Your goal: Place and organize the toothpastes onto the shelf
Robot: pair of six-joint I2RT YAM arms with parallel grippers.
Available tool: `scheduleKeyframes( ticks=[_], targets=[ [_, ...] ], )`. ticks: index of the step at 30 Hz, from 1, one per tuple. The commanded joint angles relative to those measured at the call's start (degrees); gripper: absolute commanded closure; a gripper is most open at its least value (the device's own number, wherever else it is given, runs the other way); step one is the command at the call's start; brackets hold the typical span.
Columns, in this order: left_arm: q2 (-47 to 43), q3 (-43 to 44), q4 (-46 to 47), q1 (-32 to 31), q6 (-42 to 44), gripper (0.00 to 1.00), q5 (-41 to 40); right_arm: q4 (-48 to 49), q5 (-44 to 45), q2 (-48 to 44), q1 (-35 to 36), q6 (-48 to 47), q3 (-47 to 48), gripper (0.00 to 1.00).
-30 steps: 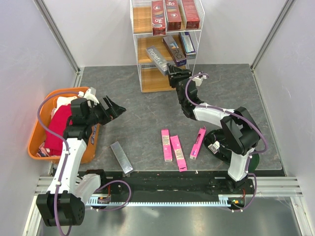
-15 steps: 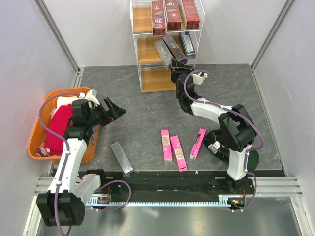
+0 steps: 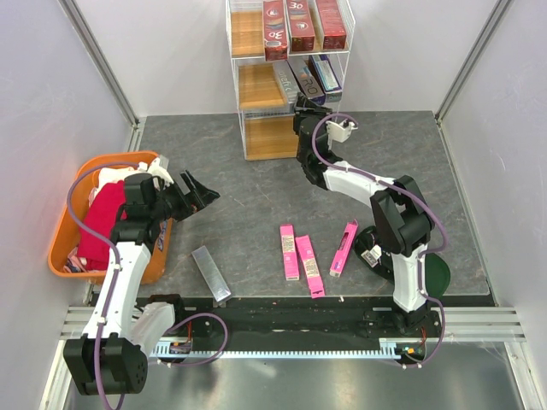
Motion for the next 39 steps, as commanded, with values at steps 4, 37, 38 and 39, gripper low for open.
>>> scheduleKeyframes(
  ticks=[4, 37, 38, 39],
  targets=[
    [-0.9, 0.0, 0.2, 0.3, 2.7, 0.07, 1.6, 1.7, -2.4, 0.4, -0.3, -1.5, -0.6, 0.36],
    [0.0, 0.6, -17.9, 0.3, 4.0, 0.06, -10.6, -4.4, -33.9, -24.6, -4.8, -20.2, -22.6, 0.02],
    [0.4, 0.5, -18.8, 0.0, 4.3, 0.04, -11.0, -5.3, -34.6, -25.3, -4.7, -21.4, -22.8, 0.02],
    [0.9, 0.9, -19.8, -0.2, 4.5, 0.01, -11.2, -8.0, -36.3, -26.7, -4.6, -22.5, -23.0, 0.02]
  ],
)
